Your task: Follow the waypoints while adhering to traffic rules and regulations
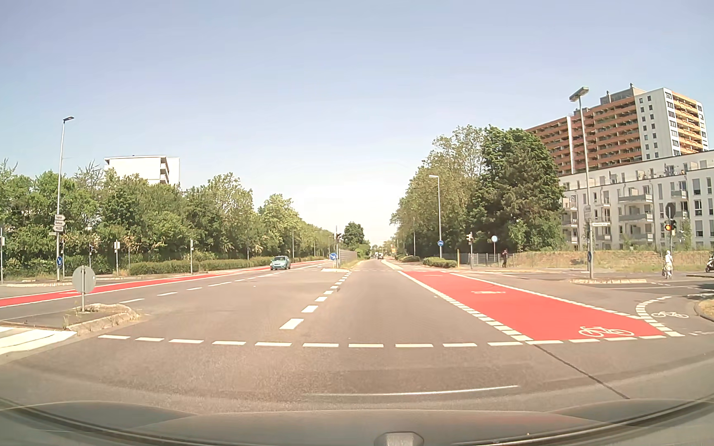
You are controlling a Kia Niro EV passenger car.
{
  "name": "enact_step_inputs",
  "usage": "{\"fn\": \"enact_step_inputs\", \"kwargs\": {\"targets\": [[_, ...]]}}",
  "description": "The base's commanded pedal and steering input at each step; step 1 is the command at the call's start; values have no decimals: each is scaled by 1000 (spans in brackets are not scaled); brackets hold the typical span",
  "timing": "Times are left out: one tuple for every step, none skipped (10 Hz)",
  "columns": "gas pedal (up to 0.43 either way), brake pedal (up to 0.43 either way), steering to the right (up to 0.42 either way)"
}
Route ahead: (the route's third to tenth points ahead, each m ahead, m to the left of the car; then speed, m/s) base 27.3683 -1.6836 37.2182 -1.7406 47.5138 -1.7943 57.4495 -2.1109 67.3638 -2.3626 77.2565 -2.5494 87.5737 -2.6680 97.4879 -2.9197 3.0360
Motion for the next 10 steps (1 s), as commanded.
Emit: {"fn": "enact_step_inputs", "kwargs": {"targets": [[398,0,-6],[398,0,-5],[409,0,-3],[409,0,-1],[421,0,4],[429,0,7],[429,0,11],[441,0,12],[449,0,11],[461,0,11]]}}
